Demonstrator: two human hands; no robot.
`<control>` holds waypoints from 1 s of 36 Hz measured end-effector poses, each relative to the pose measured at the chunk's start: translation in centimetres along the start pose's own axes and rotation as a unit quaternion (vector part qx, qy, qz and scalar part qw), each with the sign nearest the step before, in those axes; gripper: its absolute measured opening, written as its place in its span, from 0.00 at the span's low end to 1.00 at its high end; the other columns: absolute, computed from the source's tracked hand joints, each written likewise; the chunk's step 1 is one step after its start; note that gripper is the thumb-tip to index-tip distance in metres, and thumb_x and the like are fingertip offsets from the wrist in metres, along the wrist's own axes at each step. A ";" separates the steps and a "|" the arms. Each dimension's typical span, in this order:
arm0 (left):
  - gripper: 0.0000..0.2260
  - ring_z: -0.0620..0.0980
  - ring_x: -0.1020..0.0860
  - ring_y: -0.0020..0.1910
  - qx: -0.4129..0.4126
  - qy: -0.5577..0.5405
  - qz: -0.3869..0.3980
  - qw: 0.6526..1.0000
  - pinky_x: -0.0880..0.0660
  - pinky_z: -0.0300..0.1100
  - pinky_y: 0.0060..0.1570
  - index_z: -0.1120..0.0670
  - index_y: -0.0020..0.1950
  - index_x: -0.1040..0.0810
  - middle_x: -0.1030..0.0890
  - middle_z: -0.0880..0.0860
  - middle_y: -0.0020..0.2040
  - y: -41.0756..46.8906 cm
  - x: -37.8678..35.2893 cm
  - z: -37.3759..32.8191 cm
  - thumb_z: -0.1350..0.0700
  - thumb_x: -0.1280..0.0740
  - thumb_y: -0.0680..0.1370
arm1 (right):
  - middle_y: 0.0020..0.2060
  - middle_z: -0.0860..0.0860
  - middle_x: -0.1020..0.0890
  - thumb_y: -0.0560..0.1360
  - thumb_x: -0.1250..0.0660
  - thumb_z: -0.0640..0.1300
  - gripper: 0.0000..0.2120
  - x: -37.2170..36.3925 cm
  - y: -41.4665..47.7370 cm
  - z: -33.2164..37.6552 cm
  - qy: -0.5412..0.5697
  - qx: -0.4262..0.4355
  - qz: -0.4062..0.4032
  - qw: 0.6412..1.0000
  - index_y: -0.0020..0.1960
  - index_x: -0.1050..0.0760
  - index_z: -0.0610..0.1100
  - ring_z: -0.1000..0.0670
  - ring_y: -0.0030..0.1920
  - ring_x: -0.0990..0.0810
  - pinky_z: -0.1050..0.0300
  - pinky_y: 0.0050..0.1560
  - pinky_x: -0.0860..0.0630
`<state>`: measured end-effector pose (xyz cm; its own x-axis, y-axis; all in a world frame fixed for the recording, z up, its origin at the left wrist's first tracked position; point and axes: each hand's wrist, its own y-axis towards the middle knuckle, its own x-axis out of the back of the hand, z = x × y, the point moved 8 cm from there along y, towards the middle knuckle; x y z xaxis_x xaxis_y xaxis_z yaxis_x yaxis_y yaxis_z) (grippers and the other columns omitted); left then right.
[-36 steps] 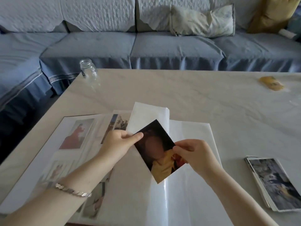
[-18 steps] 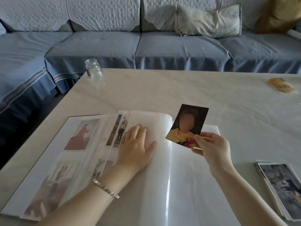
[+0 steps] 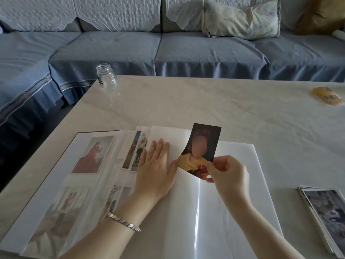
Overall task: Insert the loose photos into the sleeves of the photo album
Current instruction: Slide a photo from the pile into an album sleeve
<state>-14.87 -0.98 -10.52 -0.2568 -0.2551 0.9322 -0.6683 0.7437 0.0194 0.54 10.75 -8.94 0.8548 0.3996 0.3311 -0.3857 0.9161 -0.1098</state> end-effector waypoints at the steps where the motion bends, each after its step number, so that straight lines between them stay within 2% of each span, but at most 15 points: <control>1: 0.25 0.43 0.60 0.76 -0.003 -0.006 -0.008 1.000 0.67 0.37 0.69 0.49 0.78 0.53 0.56 0.47 0.78 0.0 0.2 -0.1 0.43 0.55 0.82 | 0.34 0.48 0.18 0.71 0.30 0.36 0.05 -0.3 -0.1 -0.1 0.006 -0.006 0.008 1.000 0.39 0.24 0.44 0.55 0.25 0.20 0.70 0.26 0.29; 4: 0.24 0.43 0.59 0.76 -0.004 -0.026 -0.017 1.000 0.66 0.36 0.69 0.50 0.78 0.51 0.54 0.47 0.78 -0.1 0.3 -0.1 0.47 0.52 0.83 | 0.34 0.44 0.17 0.70 0.30 0.35 0.04 -1.1 -0.5 -0.4 0.021 -0.028 0.034 0.999 0.40 0.24 0.40 0.53 0.26 0.19 0.64 0.29 0.22; 7: 0.23 0.43 0.58 0.76 -0.004 -0.040 -0.020 0.999 0.65 0.37 0.70 0.51 0.77 0.49 0.52 0.47 0.78 -0.1 0.5 -0.2 0.50 0.51 0.83 | 0.35 0.44 0.17 0.70 0.29 0.36 0.04 -1.2 -0.8 -0.4 0.035 -0.047 0.040 0.998 0.40 0.24 0.39 0.52 0.27 0.18 0.59 0.32 0.20; 11: 0.22 0.43 0.58 0.76 -0.006 -0.051 -0.021 0.998 0.66 0.37 0.70 0.50 0.77 0.48 0.52 0.47 0.78 -0.2 0.5 -0.2 0.50 0.51 0.83 | 0.32 0.49 0.19 0.69 0.28 0.37 0.05 0.8 -0.3 0.8 0.021 -0.008 -0.024 0.999 0.38 0.24 0.43 0.54 0.26 0.19 0.69 0.26 0.27; 15: 0.22 0.42 0.58 0.76 -0.001 -0.048 -0.027 0.998 0.66 0.36 0.69 0.48 0.77 0.48 0.53 0.46 0.78 -0.2 0.5 -0.1 0.51 0.50 0.83 | 0.26 0.56 0.21 0.69 0.29 0.37 0.10 2.6 -0.2 2.3 -0.039 0.052 -0.074 0.995 0.35 0.26 0.48 0.53 0.30 0.20 0.70 0.30 0.29; 18: 0.23 0.43 0.58 0.76 -0.002 -0.042 -0.027 0.999 0.66 0.36 0.69 0.49 0.77 0.48 0.52 0.46 0.78 -0.2 0.4 0.0 0.49 0.56 0.82 | 0.27 0.57 0.21 0.69 0.29 0.36 0.11 2.6 -0.7 2.9 -0.052 0.078 -0.068 0.993 0.34 0.27 0.49 0.57 0.32 0.21 0.73 0.31 0.30; 20: 0.28 0.43 0.58 0.76 -0.006 -0.036 -0.026 0.999 0.66 0.36 0.69 0.50 0.77 0.49 0.52 0.46 0.78 -0.2 0.3 -0.1 0.48 0.60 0.77 | 0.24 0.57 0.22 0.69 0.29 0.35 0.11 2.1 -1.0 2.9 -0.055 0.083 -0.052 0.994 0.34 0.26 0.49 0.59 0.32 0.21 0.73 0.31 0.30; 23: 0.29 0.43 0.58 0.76 -0.009 -0.035 -0.022 0.999 0.66 0.37 0.69 0.50 0.77 0.50 0.52 0.46 0.78 -0.2 0.2 -0.1 0.47 0.60 0.75 | 0.24 0.57 0.21 0.68 0.29 0.35 0.10 1.1 -1.2 2.5 -0.058 0.081 -0.030 0.995 0.34 0.26 0.47 0.59 0.32 0.22 0.73 0.31 0.30; 27: 0.27 0.43 0.58 0.76 -0.016 -0.042 -0.023 0.999 0.65 0.37 0.70 0.51 0.77 0.50 0.52 0.47 0.78 -0.2 0.3 -0.1 0.48 0.60 0.78 | 0.26 0.54 0.20 0.67 0.29 0.35 0.08 -0.1 -1.6 2.0 -0.067 0.075 -0.002 0.995 0.35 0.24 0.45 0.57 0.32 0.21 0.71 0.32 0.28; 30: 0.22 0.43 0.58 0.76 -0.012 -0.060 -0.025 0.998 0.65 0.37 0.70 0.51 0.77 0.50 0.52 0.47 0.78 -0.1 0.4 -0.1 0.53 0.54 0.83 | 0.27 0.51 0.19 0.68 0.28 0.35 0.08 -1.0 -1.6 1.2 -0.034 0.028 0.024 0.999 0.35 0.24 0.45 0.53 0.29 0.19 0.63 0.34 0.24; 33: 0.22 0.43 0.56 0.76 -0.013 -0.068 -0.044 0.997 0.65 0.36 0.69 0.52 0.77 0.47 0.50 0.48 0.78 0.0 0.6 -0.1 0.55 0.50 0.83 | 0.27 0.48 0.18 0.68 0.27 0.36 0.04 -1.6 -1.3 -0.3 0.019 -0.070 0.065 0.995 0.39 0.23 0.41 0.51 0.28 0.18 0.56 0.38 0.20; 36: 0.21 0.44 0.54 0.76 -0.015 -0.077 -0.062 0.995 0.64 0.36 0.69 0.52 0.76 0.43 0.47 0.48 0.77 0.0 0.7 -0.1 0.56 0.49 0.83 | 0.30 0.43 0.17 0.70 0.28 0.33 0.07 -1.9 -1.0 -1.5 0.121 -0.167 0.088 0.975 0.47 0.23 0.35 0.52 0.27 0.18 0.62 0.33 0.20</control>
<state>-14.96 -1.11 -9.86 -0.2802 -0.4356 0.8554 -0.6803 0.7188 0.1433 -0.21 9.09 -10.88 0.8583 0.5103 0.0535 -0.4333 0.7767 -0.4572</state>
